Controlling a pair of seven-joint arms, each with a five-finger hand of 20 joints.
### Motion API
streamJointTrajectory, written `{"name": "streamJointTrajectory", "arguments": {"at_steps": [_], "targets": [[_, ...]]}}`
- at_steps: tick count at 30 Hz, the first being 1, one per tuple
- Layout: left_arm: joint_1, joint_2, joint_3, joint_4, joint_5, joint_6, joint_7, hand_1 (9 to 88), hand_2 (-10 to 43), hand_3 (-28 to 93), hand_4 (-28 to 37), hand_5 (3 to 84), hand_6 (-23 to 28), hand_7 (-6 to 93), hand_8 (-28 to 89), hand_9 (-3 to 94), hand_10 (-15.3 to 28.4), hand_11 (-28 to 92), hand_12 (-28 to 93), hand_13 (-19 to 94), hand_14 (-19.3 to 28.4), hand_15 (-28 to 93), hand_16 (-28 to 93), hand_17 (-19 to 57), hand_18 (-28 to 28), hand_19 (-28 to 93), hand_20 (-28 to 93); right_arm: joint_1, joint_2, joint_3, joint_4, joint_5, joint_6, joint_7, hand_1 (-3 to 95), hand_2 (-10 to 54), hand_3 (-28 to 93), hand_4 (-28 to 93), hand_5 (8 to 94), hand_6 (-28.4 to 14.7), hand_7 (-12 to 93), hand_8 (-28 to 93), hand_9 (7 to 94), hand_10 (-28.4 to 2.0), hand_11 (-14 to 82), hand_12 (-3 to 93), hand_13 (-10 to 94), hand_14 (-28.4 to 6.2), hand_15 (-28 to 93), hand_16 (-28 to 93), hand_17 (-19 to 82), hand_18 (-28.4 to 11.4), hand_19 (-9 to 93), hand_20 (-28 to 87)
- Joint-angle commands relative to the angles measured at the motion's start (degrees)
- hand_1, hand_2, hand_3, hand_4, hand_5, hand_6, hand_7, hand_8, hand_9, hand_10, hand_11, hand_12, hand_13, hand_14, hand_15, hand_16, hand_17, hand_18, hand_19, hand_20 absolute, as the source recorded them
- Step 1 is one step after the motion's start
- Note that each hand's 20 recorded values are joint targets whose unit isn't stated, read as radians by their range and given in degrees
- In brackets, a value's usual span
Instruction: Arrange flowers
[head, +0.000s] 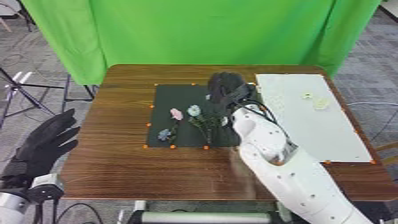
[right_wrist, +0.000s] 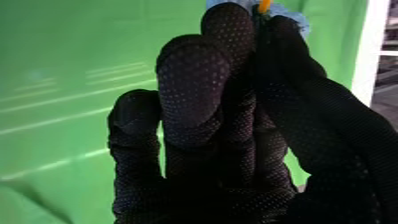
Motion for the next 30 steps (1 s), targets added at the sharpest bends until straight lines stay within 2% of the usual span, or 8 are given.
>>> {"name": "streamJointTrajectory", "arguments": {"at_steps": [1, 5, 10, 30], "targets": [[-0.18, 0.06, 0.32, 0.33, 0.04, -0.27, -0.72, 24.5, -1.2, 70, -27.4, 20.1, 0.8, 21.2, -11, 18.3, 8.9, 9, 20, 12, 12.1, 17, 6, -13.3, 18.1, 34, 9, 1.15, -2.31, -2.77, 4.67, -4.17, 0.61, -0.41, 51.1, -9.5, 82, -28, 75.1, 1.1, 46, -2, 91.1, -5.3, 12.2, 45.3, 82, -2.3, 50, 39, 34, -20.5, 83, 56], [-0.35, -0.03, 0.43, 0.38, 0.05, -0.38, -0.7, 24.5, -1.2, 70, -27.3, 20.1, 0.8, 21.3, -11, 18.3, 8.9, 9, 20, 12, 12.1, 16, 6, -13.3, 18.1, 34, 9, 1.96, -2.7, -4.47, 6.94, -6.33, 2.25, -0.24, 51.3, -9.5, 82, -28, 75.0, 1.1, 46, -3, 91.1, -5.4, 12.0, 45.1, 82, -2.4, 50, 39, 34, -20.4, 83, 57], [-0.39, -0.02, 0.56, 0.39, 0.12, -0.32, -0.74, 24.5, -1.2, 70, -27.3, 20.1, 0.8, 21.3, -11, 18.2, 8.9, 9, 20, 12, 12.0, 16, 6, -13.3, 18.1, 34, 9, 1.86, -2.93, -4.9, 7.47, -7.49, 1.66, -0.03, 51.4, -9.5, 82, -28, 74.9, 1.2, 46, -3, 90.9, -5.4, 11.8, 44.9, 81, -2.3, 51, 39, 34, -20.3, 83, 57], [-0.55, 0.06, 0.51, 0.48, 0.06, -0.32, -0.91, 24.5, -1.2, 70, -27.3, 20.2, 0.8, 21.3, -11, 18.3, 8.9, 9, 20, 12, 12.0, 16, 6, -13.3, 18.2, 34, 9, 1.11, -2.45, -4.67, 7.19, -10.47, -5.11, 1.02, 47.6, -9.5, 82, -28, 72.4, 1.8, 45, -2, 88.5, -5.6, 11.0, 44.4, 78, -2.4, 52, 39, 31, -20.2, 82, 57]]}}
